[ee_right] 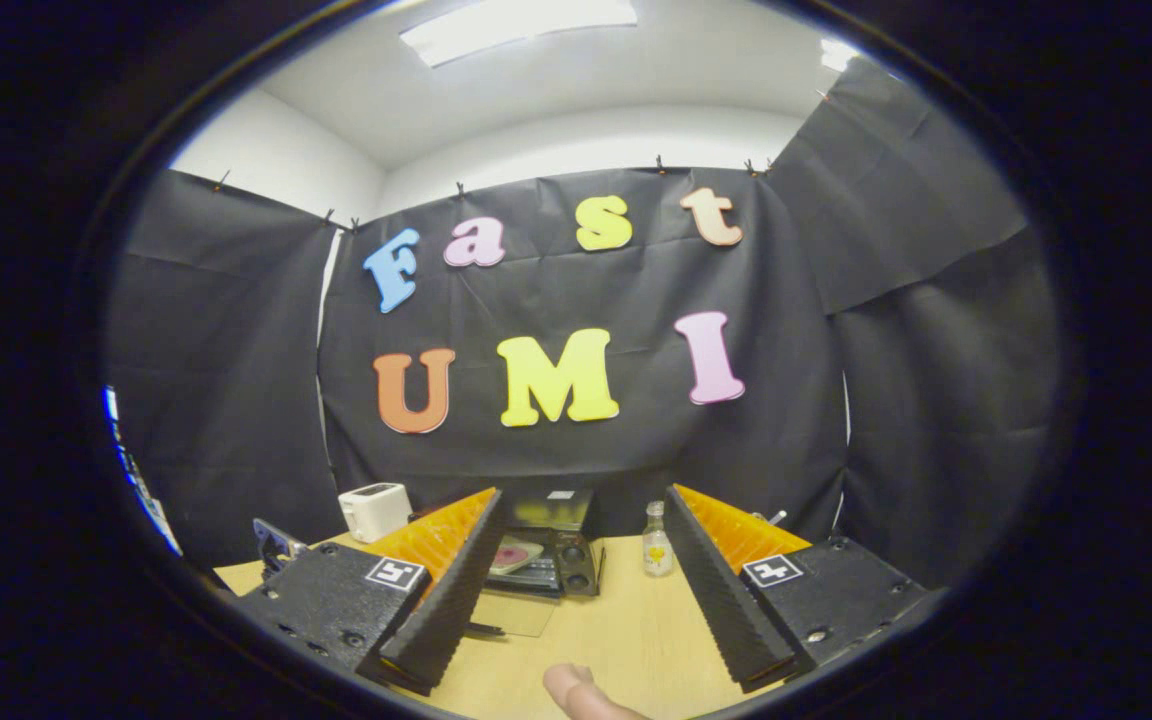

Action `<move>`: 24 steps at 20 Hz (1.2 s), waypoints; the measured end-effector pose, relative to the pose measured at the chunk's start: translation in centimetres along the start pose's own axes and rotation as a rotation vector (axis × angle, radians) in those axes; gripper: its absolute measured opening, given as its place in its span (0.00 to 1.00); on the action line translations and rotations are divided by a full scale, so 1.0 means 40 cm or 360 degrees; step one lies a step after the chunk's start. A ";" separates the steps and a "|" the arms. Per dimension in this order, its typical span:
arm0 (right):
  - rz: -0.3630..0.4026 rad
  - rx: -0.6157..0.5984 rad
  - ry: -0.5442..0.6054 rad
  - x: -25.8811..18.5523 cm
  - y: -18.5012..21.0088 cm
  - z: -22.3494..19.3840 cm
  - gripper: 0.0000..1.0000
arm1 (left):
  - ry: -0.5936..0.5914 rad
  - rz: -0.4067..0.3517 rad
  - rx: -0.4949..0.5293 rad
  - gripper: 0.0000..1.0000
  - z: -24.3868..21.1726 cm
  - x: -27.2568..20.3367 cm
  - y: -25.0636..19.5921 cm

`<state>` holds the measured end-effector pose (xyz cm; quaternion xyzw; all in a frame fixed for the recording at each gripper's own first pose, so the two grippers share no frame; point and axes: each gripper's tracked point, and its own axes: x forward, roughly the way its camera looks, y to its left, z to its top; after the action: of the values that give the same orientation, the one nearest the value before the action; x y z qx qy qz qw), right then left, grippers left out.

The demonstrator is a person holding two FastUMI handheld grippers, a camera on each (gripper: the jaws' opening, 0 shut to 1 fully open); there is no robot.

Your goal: Open the electric oven with the left hand, put the food in, and close the electric oven.

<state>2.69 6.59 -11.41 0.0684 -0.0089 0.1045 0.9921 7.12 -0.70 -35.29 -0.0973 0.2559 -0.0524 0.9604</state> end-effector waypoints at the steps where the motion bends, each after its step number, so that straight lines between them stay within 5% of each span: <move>1: 0.0002 0.0005 0.0004 0.001 -0.012 -0.007 0.95 | 0.0032 -0.0009 0.0014 0.96 -0.014 0.019 -0.010; 11: -0.0075 -0.0020 0.0032 0.034 -0.151 -0.061 0.96 | 0.0230 0.0013 0.0134 1.00 -0.054 0.224 -0.043; 24: -0.0110 -0.0150 0.0132 0.107 -0.254 -0.100 0.96 | 0.0341 0.0054 0.0082 0.97 -0.046 0.243 -0.040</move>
<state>9.01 -1.81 -16.59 0.0176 0.0296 0.0724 0.9968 14.51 -4.02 -41.18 -0.0622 0.3572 -0.0529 0.9304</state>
